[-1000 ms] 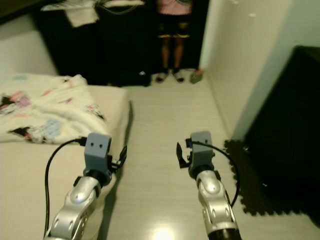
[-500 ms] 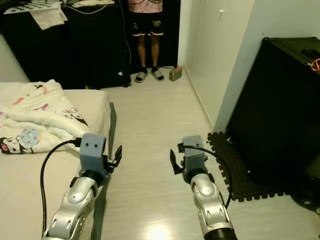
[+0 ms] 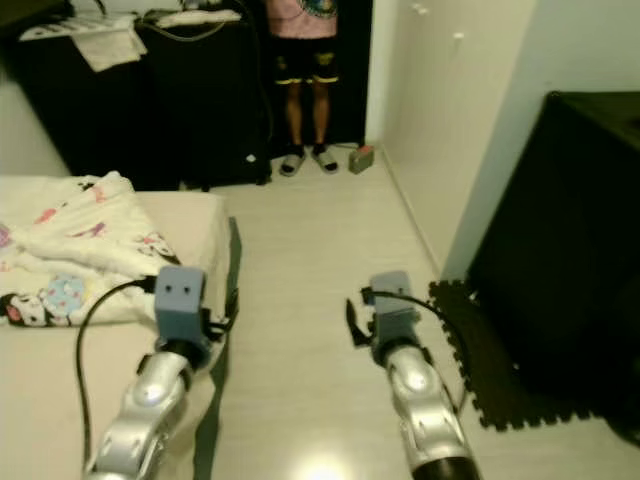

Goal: Clean up the room

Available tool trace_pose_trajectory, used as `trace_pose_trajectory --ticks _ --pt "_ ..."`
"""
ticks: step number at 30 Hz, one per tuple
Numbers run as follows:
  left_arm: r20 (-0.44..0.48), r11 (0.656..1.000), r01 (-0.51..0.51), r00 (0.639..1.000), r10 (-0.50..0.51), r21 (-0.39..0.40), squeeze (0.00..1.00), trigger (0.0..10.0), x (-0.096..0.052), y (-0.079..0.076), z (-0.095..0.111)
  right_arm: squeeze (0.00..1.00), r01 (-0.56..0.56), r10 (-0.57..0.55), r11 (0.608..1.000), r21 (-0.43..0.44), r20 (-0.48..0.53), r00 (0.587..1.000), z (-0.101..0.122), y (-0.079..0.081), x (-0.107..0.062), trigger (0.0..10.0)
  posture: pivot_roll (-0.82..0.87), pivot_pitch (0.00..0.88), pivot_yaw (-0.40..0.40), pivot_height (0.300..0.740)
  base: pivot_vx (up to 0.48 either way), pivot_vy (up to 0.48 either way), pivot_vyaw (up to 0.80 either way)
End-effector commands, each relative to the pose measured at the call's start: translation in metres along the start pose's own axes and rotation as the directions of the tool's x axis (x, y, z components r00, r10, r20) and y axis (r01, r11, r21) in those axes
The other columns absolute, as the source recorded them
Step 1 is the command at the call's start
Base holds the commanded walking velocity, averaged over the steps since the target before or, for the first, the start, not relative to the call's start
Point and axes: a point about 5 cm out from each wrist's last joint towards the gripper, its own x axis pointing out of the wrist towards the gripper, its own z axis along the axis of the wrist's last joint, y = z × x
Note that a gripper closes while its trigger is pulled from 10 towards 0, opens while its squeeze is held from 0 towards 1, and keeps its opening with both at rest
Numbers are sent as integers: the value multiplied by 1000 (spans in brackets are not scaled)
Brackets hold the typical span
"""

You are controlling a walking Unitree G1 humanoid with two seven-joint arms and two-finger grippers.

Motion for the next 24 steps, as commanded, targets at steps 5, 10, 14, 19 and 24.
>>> trace_pose_trajectory --ticks 5,10,14,19,24 --pt "-13 1000 17 1000 -17 -18 0 10000 -1 -6 -2 0 32 -32 999 4 -15 999 -4 -10 -3 10000 -65 109 10 740 455 0 0" --pt "-14 1000 13 1000 -14 -23 0 10000 -1 -5 -2 0 32 -32 999 5 -16 999 -3 -10 -3 10000 -65 109 10 740 460 0 0" --pt "-14 1000 16 1000 -17 -25 0 10000 -1 -5 -3 0 31 -31 1000 6 -15 999 -3 -10 -2 10000 -64 110 10 740 456 0 0" --pt "-17 999 22 1000 -22 -32 0 10000 -1 -5 -3 0 31 -31 999 6 -15 999 -3 -10 -2 10000 -63 109 10 740 458 0 0" --pt "-17 999 25 1000 -25 -46 0 10000 -1 -5 -2 0 33 -33 999 11 -15 999 -3 -9 -2 10000 -62 110 10 740 455 0 0"
